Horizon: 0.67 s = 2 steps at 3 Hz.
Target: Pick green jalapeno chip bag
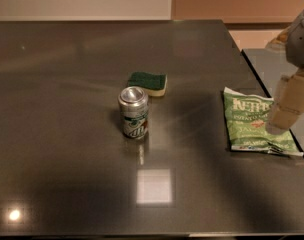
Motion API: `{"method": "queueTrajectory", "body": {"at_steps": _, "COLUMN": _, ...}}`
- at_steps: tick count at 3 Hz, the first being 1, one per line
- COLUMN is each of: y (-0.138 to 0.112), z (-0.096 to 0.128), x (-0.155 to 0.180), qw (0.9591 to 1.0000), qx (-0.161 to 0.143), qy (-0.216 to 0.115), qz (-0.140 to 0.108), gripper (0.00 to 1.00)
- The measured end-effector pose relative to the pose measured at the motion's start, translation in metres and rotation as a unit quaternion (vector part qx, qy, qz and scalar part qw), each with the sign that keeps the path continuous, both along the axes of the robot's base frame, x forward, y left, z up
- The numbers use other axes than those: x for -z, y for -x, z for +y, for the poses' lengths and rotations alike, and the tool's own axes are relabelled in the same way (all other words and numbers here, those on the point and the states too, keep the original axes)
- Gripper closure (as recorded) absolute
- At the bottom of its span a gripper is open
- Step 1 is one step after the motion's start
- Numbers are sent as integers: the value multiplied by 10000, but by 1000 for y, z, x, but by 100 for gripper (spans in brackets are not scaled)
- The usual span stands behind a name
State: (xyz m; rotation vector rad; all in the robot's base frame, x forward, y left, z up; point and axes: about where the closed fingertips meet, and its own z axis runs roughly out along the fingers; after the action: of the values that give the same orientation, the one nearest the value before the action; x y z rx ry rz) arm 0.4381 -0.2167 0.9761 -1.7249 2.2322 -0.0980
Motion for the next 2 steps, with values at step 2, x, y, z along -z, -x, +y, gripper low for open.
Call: {"method": "queueTrajectory", "body": {"at_steps": 2, "y": -5, "z": -10, "x": 5, "qw": 9989, "qx": 437, "qy": 120, "qz": 113, "gripper": 0}}
